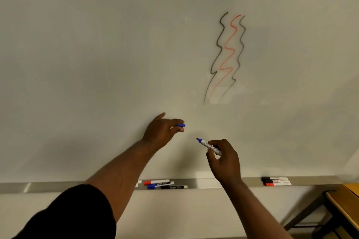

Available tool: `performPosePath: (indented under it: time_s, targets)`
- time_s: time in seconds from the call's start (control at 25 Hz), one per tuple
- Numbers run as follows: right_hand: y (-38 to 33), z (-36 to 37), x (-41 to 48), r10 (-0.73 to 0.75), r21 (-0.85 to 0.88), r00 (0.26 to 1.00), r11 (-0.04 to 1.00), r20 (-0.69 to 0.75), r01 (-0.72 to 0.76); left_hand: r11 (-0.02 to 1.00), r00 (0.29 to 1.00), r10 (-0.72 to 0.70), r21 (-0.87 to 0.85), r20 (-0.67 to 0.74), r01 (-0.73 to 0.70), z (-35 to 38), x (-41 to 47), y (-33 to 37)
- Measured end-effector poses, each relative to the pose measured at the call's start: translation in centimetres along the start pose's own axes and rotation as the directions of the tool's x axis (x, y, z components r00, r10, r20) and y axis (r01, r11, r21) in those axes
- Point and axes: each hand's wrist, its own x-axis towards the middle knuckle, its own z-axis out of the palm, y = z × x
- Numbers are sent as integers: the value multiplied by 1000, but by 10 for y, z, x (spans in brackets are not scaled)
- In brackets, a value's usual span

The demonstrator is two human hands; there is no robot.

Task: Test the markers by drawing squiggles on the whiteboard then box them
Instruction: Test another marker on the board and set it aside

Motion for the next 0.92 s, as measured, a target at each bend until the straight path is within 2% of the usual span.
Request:
performPosePath:
  time_s: [0.2, 0.36, 0.52, 0.72, 0.92]
  targets:
    - [19, -1, -44, -13, -17, 997, 1000, 81, 15, 991, 983, -133, 36, 130, 130, 42, -74, -13]
    - [37, -1, -80, -41, -150, 989, 987, 145, 63, 988, 981, -152, -6, 121, 154, 58, -124, -6]
    - [45, -1, -105, -34, -141, 976, 988, 217, 65, 990, 983, -129, -38, 134, 135, 75, -165, -11]
    - [49, 5, -131, -79, -104, 945, 988, 317, 118, 992, 984, -125, 18, 124, 123, 83, -203, -6]
    - [50, 18, -155, -67, -100, 899, 987, 433, 122, 977, 966, -210, 53, 150, 204, 81, -244, -10]
